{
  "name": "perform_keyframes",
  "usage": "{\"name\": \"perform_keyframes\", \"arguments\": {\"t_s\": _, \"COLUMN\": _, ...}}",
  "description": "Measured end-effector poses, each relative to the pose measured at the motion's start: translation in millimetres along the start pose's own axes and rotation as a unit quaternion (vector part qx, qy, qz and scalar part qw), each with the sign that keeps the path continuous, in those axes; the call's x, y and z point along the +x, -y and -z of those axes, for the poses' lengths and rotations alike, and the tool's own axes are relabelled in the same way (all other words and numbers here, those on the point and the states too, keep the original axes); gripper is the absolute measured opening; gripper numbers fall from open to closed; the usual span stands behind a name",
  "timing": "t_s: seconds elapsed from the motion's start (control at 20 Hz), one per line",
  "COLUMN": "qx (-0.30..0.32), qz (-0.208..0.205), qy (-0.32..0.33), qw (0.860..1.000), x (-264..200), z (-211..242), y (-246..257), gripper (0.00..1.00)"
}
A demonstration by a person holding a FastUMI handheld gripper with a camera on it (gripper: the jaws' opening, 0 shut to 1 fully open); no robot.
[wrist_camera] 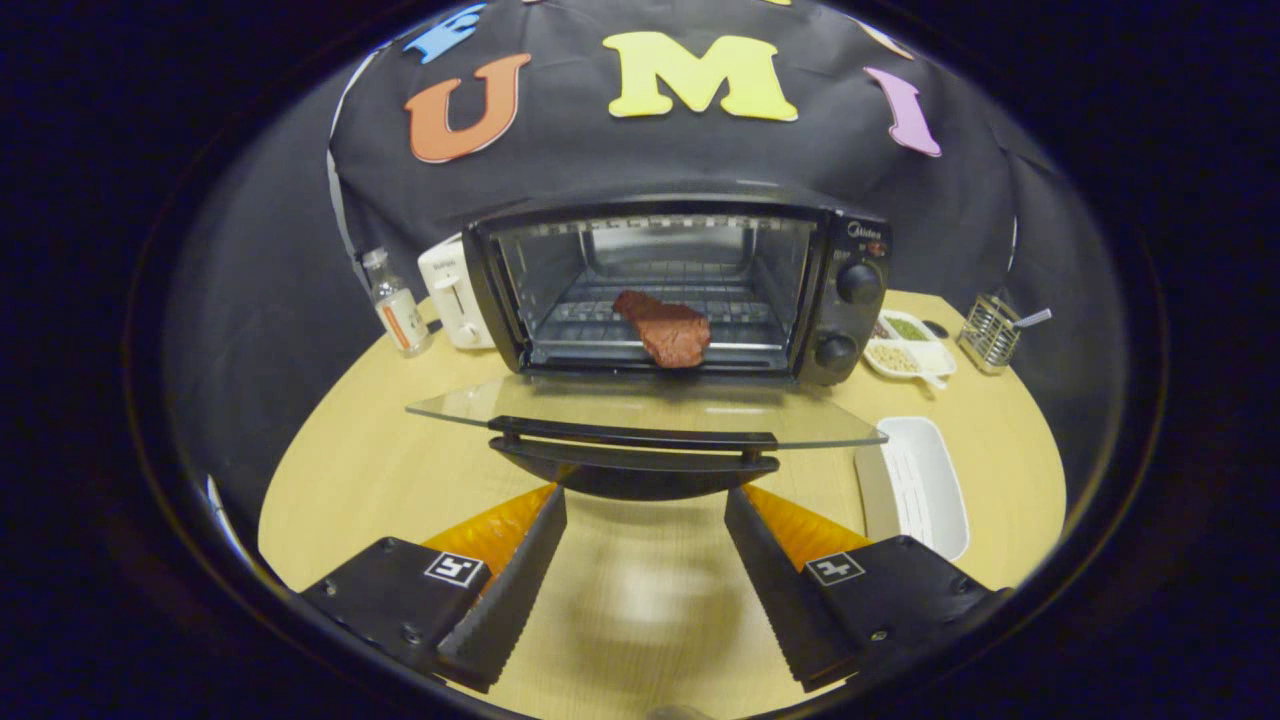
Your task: Open the toaster oven, put the food inside, and close the toaster oven door.
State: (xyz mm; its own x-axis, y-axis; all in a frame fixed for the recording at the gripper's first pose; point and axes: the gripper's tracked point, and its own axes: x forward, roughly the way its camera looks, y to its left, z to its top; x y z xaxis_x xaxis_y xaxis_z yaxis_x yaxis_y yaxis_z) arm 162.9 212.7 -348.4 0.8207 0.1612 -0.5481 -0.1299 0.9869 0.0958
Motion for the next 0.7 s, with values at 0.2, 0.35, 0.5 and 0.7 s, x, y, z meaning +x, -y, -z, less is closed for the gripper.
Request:
{"name": "perform_keyframes", "arguments": {"t_s": 0.2, "qx": 0.004, "qz": 0.001, "qy": 0.024, "qw": 1.0, "x": 1.2, "z": -44.2, "y": -0.6, "gripper": 1.0}}
{"name": "perform_keyframes", "arguments": {"t_s": 0.35, "qx": 0.003, "qz": 0.006, "qy": 0.059, "qw": 0.998, "x": 4.3, "z": -79.8, "y": 2.8, "gripper": 1.0}}
{"name": "perform_keyframes", "arguments": {"t_s": 0.5, "qx": 0.017, "qz": 0.007, "qy": 0.06, "qw": 0.998, "x": 1.2, "z": -82.2, "y": 9.3, "gripper": 1.0}}
{"name": "perform_keyframes", "arguments": {"t_s": 0.7, "qx": 0.042, "qz": 0.016, "qy": 0.061, "qw": 0.997, "x": -10.7, "z": -75.1, "y": 22.4, "gripper": 1.0}}
